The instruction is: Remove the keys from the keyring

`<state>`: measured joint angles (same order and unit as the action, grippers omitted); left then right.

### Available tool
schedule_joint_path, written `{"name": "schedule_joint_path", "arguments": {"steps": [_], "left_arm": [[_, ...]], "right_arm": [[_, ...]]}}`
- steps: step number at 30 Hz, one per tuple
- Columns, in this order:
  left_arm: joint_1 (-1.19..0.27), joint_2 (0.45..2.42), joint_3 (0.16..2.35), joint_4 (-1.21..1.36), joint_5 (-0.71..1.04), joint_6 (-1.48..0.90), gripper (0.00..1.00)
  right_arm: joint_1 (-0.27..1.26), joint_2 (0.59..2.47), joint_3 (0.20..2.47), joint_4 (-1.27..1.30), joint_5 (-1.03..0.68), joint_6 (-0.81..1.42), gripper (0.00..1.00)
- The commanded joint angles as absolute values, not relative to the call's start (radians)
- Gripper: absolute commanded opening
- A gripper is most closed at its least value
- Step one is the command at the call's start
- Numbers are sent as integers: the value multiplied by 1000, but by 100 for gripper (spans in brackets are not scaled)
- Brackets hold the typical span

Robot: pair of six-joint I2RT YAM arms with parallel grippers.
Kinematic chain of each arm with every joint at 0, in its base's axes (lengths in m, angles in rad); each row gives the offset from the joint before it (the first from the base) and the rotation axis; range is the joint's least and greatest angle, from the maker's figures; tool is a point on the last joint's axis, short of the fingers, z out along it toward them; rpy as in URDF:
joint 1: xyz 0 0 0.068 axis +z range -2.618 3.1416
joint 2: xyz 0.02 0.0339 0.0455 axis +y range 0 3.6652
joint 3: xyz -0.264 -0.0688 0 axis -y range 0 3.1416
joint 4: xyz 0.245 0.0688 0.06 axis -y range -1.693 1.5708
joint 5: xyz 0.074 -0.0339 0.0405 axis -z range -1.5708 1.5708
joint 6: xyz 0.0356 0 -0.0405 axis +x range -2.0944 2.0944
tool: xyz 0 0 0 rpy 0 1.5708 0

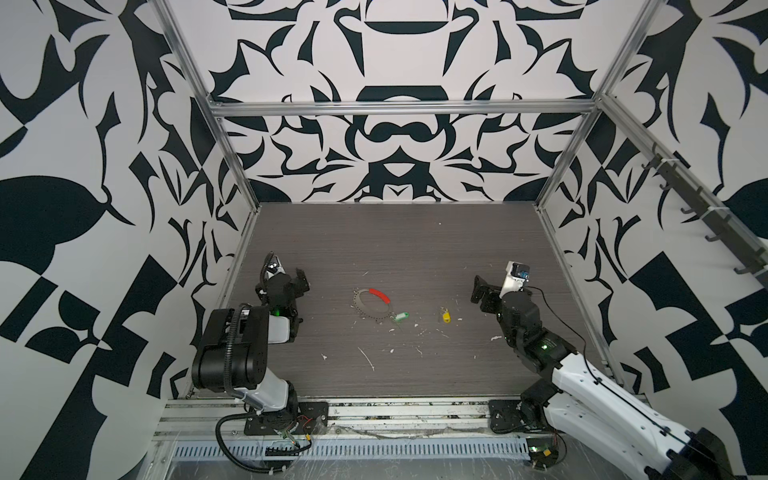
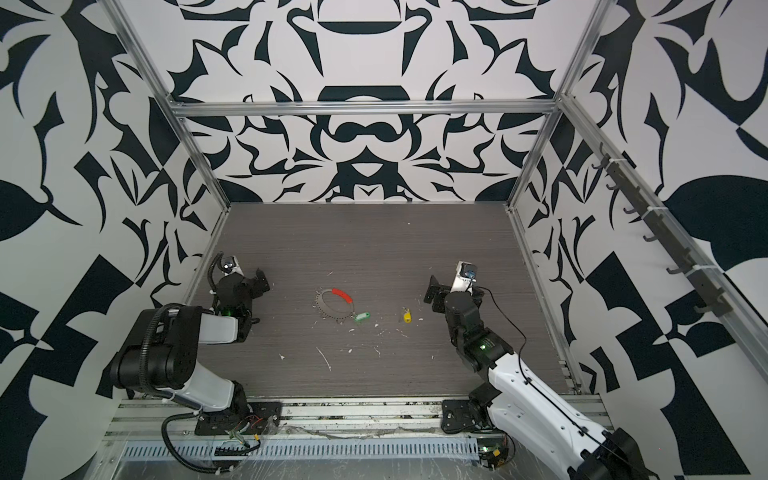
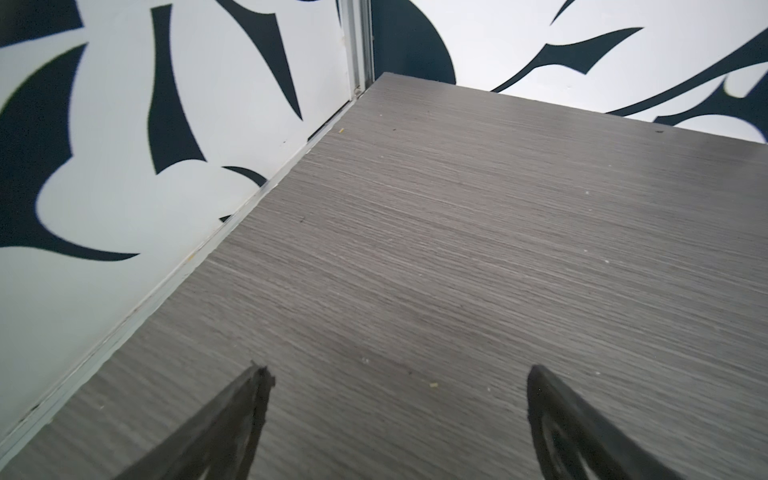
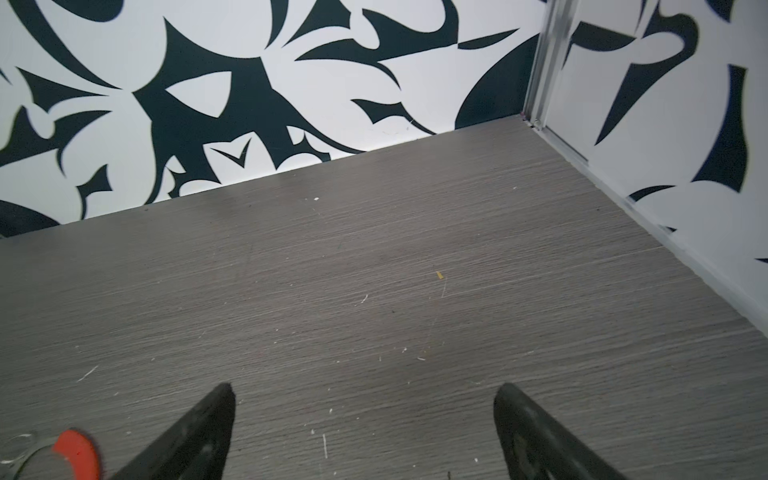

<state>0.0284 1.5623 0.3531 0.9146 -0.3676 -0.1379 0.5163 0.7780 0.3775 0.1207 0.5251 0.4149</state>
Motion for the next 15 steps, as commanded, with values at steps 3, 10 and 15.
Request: {"name": "schedule_joint_path", "arguments": {"steps": [3,10,15], "left_arm": [[29,1563,352,974,-349,-132,99],[29,1565,348,984,-350,-134,99],[28,1565,348,988,-350,-133,99]], "right_arm": [[502,886,361,474,735,196,99],[307,1118,337,696,622,-12,99],[200,1288,315,780,503,8,99]]}}
